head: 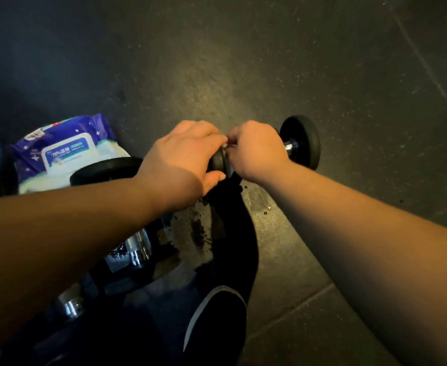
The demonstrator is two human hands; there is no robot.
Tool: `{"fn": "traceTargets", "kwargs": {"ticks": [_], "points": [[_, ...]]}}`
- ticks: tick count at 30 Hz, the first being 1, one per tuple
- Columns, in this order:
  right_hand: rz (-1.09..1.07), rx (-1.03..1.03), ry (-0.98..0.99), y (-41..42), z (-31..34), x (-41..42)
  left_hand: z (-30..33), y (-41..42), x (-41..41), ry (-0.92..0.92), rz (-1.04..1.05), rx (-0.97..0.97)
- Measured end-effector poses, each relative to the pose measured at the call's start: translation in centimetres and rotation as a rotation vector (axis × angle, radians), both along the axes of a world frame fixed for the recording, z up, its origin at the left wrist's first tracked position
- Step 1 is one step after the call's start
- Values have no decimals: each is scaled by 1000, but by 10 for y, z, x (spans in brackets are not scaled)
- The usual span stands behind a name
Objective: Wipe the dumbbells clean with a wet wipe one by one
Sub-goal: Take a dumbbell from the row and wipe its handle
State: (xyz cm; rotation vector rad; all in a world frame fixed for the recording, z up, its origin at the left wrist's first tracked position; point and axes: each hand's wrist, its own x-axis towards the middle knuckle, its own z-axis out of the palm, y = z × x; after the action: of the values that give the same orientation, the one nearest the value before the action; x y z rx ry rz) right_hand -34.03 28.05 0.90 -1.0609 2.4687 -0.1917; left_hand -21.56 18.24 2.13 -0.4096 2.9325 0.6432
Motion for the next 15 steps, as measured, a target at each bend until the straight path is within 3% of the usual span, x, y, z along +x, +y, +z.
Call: {"fn": "traceTargets", "kwargs": {"ticks": [2,8,15], "points": [[25,101,-70,0,6,-2,2,5,0,-2,-5,1],[42,181,-157,18,4,3,-4,26,15,-329,94,105],[76,310,-251,30,11,15,0,56,54,-79,102,142]]}}
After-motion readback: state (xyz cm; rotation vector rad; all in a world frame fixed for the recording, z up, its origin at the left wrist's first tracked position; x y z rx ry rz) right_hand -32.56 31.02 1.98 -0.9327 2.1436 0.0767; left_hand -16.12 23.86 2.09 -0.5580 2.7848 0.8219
